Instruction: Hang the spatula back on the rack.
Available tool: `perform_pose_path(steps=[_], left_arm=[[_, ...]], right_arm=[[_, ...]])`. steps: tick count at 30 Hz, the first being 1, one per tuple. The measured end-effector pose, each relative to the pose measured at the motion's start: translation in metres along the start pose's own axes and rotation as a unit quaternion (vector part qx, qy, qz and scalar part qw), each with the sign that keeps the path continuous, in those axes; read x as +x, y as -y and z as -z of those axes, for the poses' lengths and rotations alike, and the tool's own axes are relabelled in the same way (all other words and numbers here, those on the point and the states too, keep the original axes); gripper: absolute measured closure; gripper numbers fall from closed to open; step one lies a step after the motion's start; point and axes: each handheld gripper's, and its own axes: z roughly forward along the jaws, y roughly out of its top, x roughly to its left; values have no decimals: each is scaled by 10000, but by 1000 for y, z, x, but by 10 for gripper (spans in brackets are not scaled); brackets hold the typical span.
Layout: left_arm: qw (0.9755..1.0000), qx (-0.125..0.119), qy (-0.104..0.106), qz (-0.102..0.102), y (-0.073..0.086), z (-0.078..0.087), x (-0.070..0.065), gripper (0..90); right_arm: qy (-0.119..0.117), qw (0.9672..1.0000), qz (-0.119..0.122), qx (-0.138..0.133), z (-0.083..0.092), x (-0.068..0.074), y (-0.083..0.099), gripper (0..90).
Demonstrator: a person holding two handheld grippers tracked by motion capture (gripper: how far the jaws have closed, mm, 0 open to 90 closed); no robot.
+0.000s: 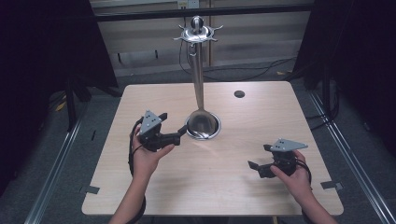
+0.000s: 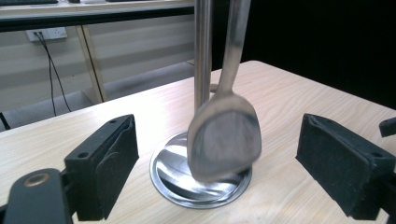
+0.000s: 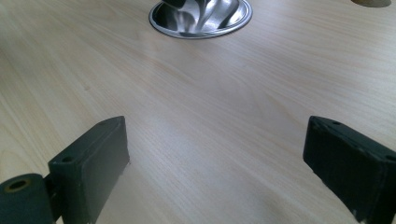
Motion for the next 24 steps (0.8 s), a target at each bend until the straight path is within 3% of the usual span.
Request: perform_pose_path(steps=[8,13,24], left_arm=[[9997,162,-27,162,10,5,3,82],[9996,265,-22,82,17,9,5,80],[9990,420,32,158,37,15,4,77]], right_arm=[[9,10000,-9,-12,3,-1,0,66],[6,10000,-10,-16,4,-1,0,66],[16,10000,16,-6,3,0,0,66]])
